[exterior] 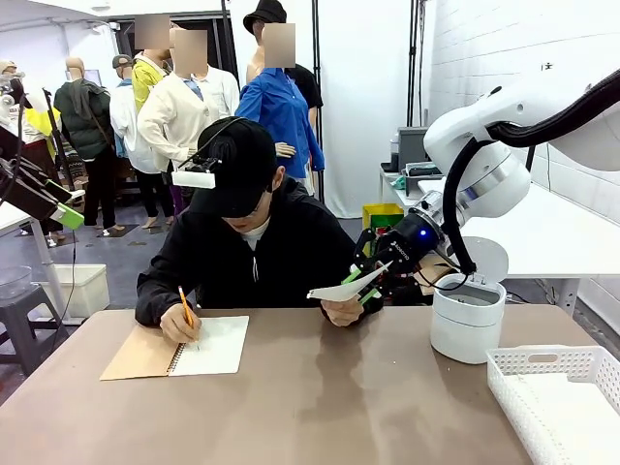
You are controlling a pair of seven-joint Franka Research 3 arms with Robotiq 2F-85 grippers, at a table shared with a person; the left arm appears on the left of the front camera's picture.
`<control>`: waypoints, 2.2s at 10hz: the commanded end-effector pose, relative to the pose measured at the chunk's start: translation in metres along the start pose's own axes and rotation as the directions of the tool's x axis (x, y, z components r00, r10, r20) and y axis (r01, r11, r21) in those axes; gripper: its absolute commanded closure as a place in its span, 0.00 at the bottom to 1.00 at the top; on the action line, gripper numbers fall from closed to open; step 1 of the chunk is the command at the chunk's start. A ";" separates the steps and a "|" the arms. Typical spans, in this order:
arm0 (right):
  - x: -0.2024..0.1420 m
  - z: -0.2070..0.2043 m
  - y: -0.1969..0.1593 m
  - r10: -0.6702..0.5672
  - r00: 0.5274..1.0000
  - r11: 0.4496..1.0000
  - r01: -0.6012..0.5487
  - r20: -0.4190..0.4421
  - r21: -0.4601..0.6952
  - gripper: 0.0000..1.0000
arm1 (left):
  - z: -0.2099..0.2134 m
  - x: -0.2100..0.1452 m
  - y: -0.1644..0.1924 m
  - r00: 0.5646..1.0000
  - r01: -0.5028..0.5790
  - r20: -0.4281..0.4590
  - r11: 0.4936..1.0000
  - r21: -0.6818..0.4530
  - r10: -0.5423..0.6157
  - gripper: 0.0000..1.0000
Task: Sort the paper based on its condition.
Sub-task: If a person hands you a paper, place it in the Organizing basket , and if it's crumpled, put it in the Trash can.
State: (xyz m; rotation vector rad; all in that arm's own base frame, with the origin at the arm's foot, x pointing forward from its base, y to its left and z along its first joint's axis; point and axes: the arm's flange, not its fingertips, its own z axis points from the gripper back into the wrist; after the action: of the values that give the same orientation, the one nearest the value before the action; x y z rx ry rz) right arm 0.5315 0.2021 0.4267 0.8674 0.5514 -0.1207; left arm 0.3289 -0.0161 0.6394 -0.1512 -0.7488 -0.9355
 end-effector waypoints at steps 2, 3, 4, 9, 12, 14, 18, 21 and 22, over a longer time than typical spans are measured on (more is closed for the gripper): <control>0.002 -0.005 -0.003 0.012 1.000 0.999 -0.012 0.009 0.038 1.00 | 0.000 -0.001 0.001 1.000 -0.001 0.009 1.000 -0.008 0.001 0.00; 0.000 -0.004 -0.003 0.014 1.000 0.999 -0.015 0.009 0.044 1.00 | 0.000 -0.001 0.001 1.000 -0.001 0.009 1.000 -0.008 0.001 0.00; -0.002 -0.003 -0.004 0.017 1.000 0.999 -0.017 0.006 0.046 1.00 | 0.000 -0.001 0.001 1.000 -0.001 0.009 1.000 -0.008 0.001 0.00; -0.009 0.000 -0.004 0.037 0.999 0.998 -0.038 0.007 0.054 1.00 | 0.000 -0.001 0.001 1.000 -0.001 0.009 1.000 -0.008 0.001 0.00; -0.041 0.013 -0.002 0.081 0.996 0.997 -0.082 0.034 0.012 1.00 | 0.000 -0.001 0.001 1.000 -0.001 0.009 1.000 -0.008 0.001 0.00; -0.055 0.020 -0.001 0.113 0.992 0.994 -0.113 0.049 -0.014 1.00 | 0.000 -0.001 0.001 1.000 -0.001 0.009 1.000 -0.008 0.001 0.00; -0.109 0.051 -0.005 0.223 0.969 0.968 -0.206 0.111 -0.141 1.00 | 0.000 -0.001 0.001 1.000 -0.001 0.009 1.000 -0.008 0.001 0.00; -0.139 0.077 -0.045 0.403 0.899 0.869 -0.316 0.172 -0.381 1.00 | 0.000 -0.001 0.001 1.000 -0.001 0.009 1.000 -0.008 0.001 0.00; -0.145 0.082 -0.057 0.436 0.885 0.835 -0.331 0.161 -0.440 1.00 | 0.000 -0.001 0.001 1.000 -0.001 0.009 1.000 -0.008 0.001 0.00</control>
State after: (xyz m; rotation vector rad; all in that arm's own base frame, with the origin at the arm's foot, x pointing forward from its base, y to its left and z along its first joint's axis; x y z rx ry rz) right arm 0.4348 0.0957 0.5164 0.5796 0.2031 0.2125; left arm 0.3289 -0.0162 0.6394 -0.1507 -0.7484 -0.9356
